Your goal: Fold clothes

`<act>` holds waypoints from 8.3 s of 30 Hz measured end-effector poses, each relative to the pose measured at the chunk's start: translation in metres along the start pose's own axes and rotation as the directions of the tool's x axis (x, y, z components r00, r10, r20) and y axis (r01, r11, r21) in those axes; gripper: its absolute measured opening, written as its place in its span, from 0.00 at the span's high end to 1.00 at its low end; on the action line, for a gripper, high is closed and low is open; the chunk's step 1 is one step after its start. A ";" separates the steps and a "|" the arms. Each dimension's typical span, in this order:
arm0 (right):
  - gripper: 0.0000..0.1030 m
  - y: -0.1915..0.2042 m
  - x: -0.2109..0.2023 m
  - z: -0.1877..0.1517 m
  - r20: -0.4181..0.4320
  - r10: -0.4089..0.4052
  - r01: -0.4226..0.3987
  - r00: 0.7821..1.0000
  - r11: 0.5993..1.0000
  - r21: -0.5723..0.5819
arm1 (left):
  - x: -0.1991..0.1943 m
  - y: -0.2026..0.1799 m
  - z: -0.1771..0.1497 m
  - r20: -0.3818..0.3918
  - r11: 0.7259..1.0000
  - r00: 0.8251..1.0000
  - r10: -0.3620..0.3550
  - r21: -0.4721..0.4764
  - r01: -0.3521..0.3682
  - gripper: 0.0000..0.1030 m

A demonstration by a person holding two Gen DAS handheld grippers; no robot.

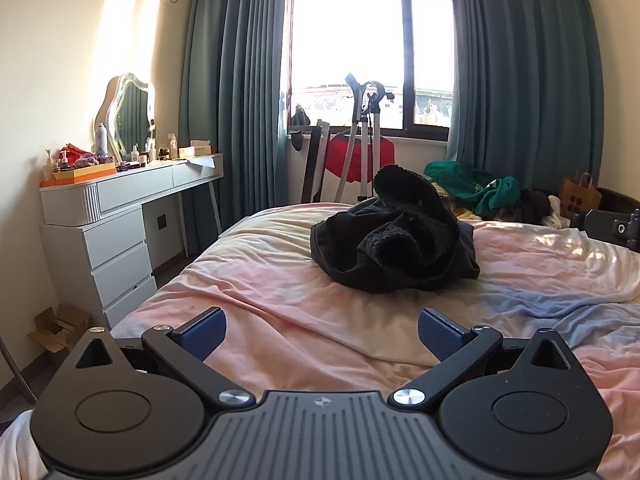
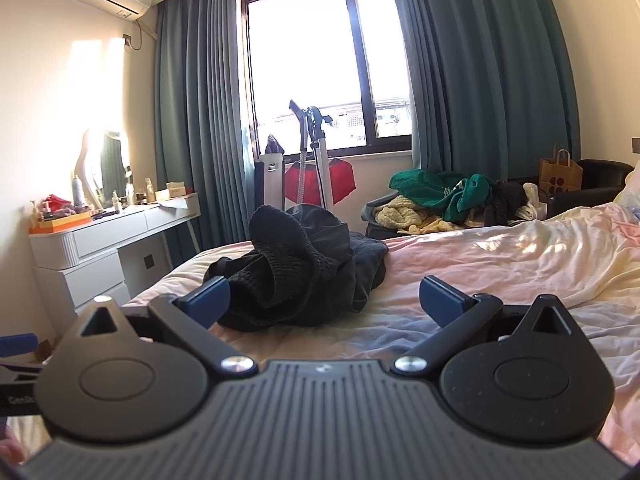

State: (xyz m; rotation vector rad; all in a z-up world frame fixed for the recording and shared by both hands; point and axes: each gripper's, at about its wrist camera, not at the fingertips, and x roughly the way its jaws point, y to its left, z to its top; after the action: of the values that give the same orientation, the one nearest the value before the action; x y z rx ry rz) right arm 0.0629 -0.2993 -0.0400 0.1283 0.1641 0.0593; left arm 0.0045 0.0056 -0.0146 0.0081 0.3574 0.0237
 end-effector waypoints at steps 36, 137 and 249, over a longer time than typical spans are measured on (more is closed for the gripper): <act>0.00 -0.083 0.037 -0.020 -0.152 -0.026 0.070 0.988 0.953 0.296 | 0.228 -0.012 0.050 -0.149 0.751 0.951 -0.270 -0.651 0.112 0.01; 0.10 -0.045 0.025 -0.032 -0.316 0.361 -0.220 0.878 0.888 0.403 | 0.076 0.109 -0.015 -0.251 0.845 0.936 -0.247 -0.529 0.081 0.67; 0.80 0.002 0.040 -0.081 -0.305 0.448 -0.065 0.840 0.642 0.764 | 0.121 0.138 0.119 -0.141 0.878 0.947 -0.289 -0.432 0.203 0.87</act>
State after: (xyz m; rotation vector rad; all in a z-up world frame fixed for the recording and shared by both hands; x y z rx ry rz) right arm 0.0883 -0.2844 -0.1253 0.9705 0.6685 0.3295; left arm 0.1560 0.1462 0.0562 -0.4657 0.5499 -0.1560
